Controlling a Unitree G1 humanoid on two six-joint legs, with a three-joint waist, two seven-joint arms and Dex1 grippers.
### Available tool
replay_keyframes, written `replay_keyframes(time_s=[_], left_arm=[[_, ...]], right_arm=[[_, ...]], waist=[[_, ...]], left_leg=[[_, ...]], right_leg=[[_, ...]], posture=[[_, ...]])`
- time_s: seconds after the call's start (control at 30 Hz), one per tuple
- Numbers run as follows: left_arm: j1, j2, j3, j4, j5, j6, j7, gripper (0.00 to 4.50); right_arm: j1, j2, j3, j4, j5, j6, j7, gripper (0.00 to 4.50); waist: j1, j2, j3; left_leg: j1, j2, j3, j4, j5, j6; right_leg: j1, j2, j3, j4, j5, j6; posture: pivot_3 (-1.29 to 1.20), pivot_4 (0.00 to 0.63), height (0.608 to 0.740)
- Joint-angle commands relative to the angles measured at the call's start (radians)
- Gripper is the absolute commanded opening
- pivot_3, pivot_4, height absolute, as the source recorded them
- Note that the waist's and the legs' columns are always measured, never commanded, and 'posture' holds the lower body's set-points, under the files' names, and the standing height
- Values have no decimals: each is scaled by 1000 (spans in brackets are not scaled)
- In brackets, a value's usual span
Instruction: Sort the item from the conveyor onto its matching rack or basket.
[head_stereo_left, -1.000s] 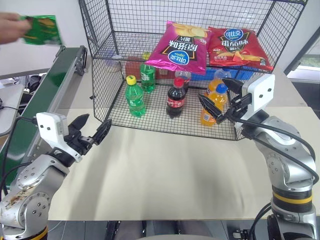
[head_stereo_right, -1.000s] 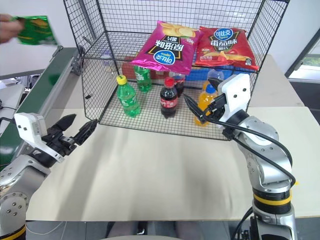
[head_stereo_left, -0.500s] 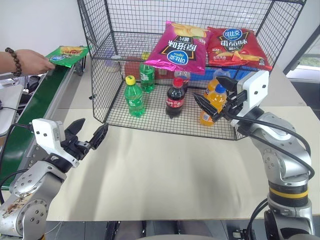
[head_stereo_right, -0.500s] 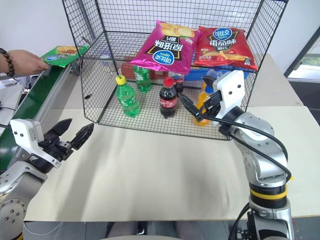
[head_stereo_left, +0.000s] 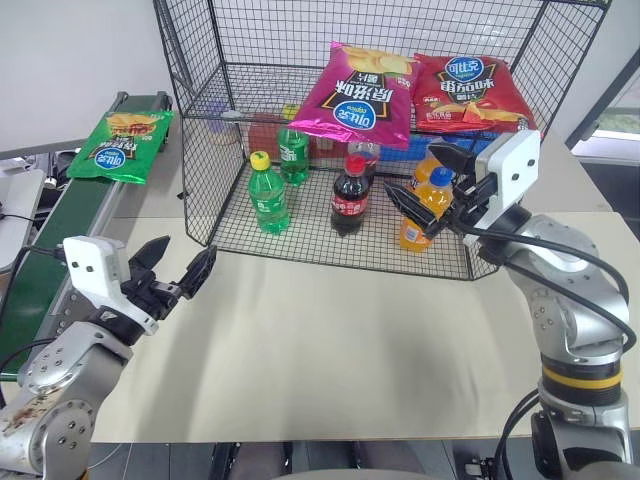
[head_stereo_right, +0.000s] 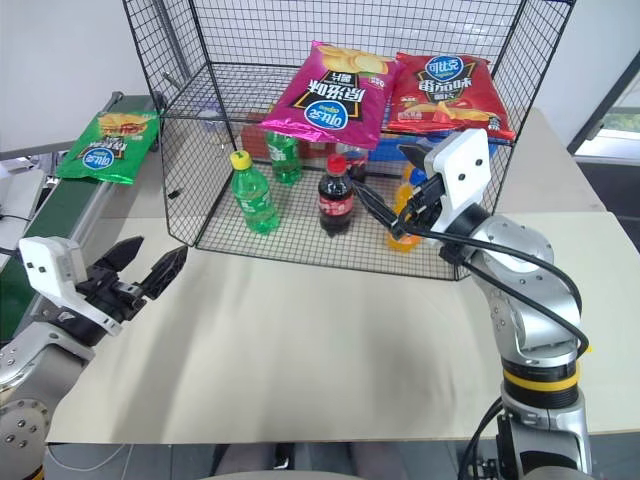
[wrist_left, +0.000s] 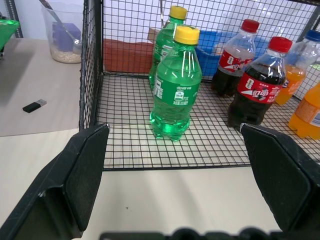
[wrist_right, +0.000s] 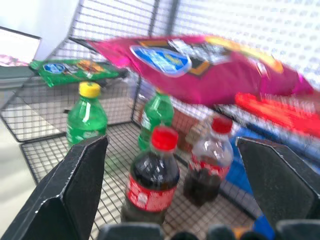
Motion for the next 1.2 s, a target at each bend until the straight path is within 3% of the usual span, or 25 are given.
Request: replay_keyframes(time_s=[0.03,0.3,0.53,0.77,1.2], left_arm=[[1,23,133,-32,-127,12,50,4488],[27,-48,339,74,-496,-28,333,4488],[53,-46,425,197,-705,-79,558,4488],[66,-15,435,343,-840,-92,737,4488],[25,60,429,510,-911,-81,757,4488]], right_arm=[[-69,-17,6,-4,58,9,71,4500],[-226,-7,60,54,136,60,175,4500],[-265,2,73,63,153,70,193,4500],[-280,-6,67,42,183,111,192,4500],[-281,-7,29,1,290,137,225,4500]], waist=[[0,0,0],[1,0,0],[7,-1,0],[6,-1,0],[6,-1,0]], left_leg=[[0,0,0,0,0,0],[0,1,-1,0,0,0],[0,1,-3,1,0,0],[0,2,-4,1,0,0],[0,2,-5,0,0,0]], right_leg=[[0,0,0,0,0,0],[0,-2,-1,0,0,0],[1,-3,-1,0,0,0],[1,-3,-1,0,0,0],[1,-3,-2,0,0,0]], posture=[[0,150,740],[0,150,740],[0,150,740],[0,150,740],[0,150,740]])
